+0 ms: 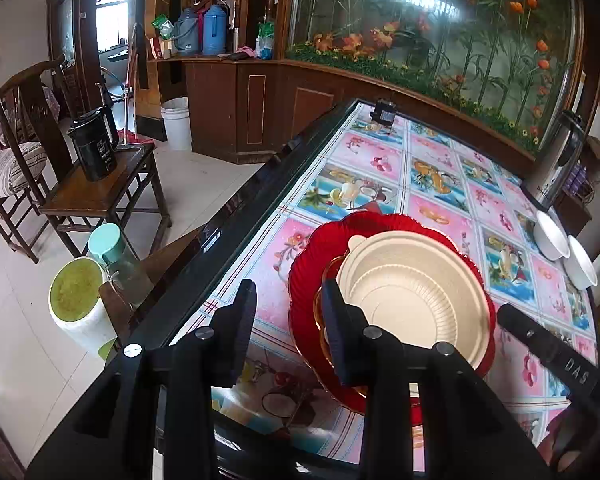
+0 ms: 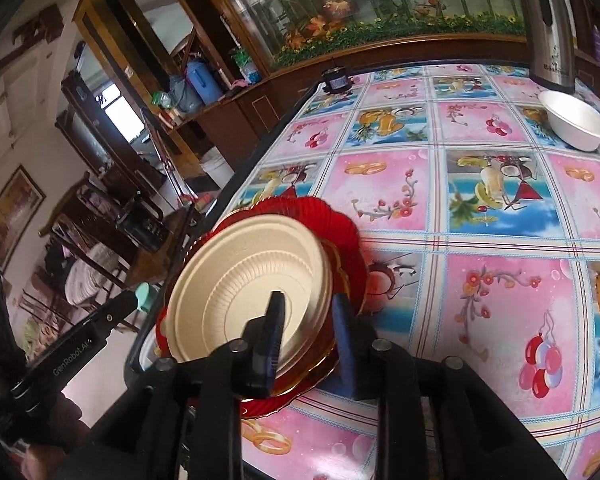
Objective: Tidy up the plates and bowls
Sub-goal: 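Open both tools and release the smaller beige bowl, then move both tools toward the white foam bowls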
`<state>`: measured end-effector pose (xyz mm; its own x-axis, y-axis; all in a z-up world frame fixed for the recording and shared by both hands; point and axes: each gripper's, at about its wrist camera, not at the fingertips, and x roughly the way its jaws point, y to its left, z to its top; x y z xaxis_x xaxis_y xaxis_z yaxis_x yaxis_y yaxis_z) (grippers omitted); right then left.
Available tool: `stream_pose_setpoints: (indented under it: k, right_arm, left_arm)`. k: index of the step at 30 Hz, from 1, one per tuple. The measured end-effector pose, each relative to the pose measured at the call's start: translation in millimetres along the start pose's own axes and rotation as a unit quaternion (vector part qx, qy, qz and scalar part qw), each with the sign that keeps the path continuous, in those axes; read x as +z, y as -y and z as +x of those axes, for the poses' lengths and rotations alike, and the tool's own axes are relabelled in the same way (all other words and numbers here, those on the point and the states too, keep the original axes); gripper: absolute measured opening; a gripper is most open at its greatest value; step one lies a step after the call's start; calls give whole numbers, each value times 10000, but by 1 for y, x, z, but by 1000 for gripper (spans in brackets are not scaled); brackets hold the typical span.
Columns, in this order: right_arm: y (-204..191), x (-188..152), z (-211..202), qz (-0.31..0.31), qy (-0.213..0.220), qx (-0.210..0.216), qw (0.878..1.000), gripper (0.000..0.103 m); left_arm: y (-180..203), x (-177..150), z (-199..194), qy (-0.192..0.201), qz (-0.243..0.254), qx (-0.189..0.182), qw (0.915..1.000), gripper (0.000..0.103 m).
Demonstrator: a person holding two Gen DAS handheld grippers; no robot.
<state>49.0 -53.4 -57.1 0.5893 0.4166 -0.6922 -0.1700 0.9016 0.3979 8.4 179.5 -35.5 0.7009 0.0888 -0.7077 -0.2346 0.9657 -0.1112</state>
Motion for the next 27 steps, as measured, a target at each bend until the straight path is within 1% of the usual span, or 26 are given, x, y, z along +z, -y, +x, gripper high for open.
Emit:
stream_pose_setpoints:
  k: [3, 7, 12, 13, 14, 15, 16, 18, 20, 21, 24, 26, 27]
  right_arm:
    - [13, 3, -7, 148, 188, -91, 9997, 34]
    - [36, 7, -12, 413, 232, -191, 9987, 34]
    - [63, 9, -17, 633, 253, -286, 9973, 34]
    - [68, 9, -17, 661, 242, -295, 9971, 34]
    - [74, 9, -19, 709, 243, -303, 9967, 35]
    - [80, 8, -22, 768, 269, -326, 9961, 36]
    - [88, 7, -24, 827, 287, -352, 9955, 38]
    - [101, 7, -27, 941, 310, -369, 9944, 38]
    - [117, 6, -32, 1088, 344, -401, 9927, 38]
    - [126, 6, -35, 1155, 348, -413, 9918, 38]
    - [152, 7, -46, 1315, 413, -479, 9893, 38]
    - [167, 8, -53, 1395, 460, -543, 9877, 39]
    - [175, 9, -57, 1444, 482, -576, 9867, 39]
  left_arm:
    - [9, -1, -1, 14, 151, -28, 9999, 31]
    - [27, -6, -3, 2, 414, -103, 9991, 31]
    - [58, -11, -10, -1, 743, -295, 9968, 32]
    - [66, -12, -11, -4, 835, -342, 9959, 35]
    - [76, -14, -14, 2, 956, -392, 9946, 44]
    - [87, -15, -17, 26, 1083, -430, 9932, 56]
    - [95, -17, -19, 52, 1162, -452, 9922, 60]
    - [117, -20, -24, 89, 1395, -570, 9885, 62]
    - [141, -23, -25, -23, 1638, -777, 9834, 62]
    - [154, -25, -23, -155, 1733, -934, 9803, 62]
    - [184, -29, -18, -419, 1935, -1197, 9729, 62]
    - [208, -32, -9, -756, 2051, -1408, 9656, 62]
    - [215, -33, -6, -855, 2068, -1464, 9636, 62]
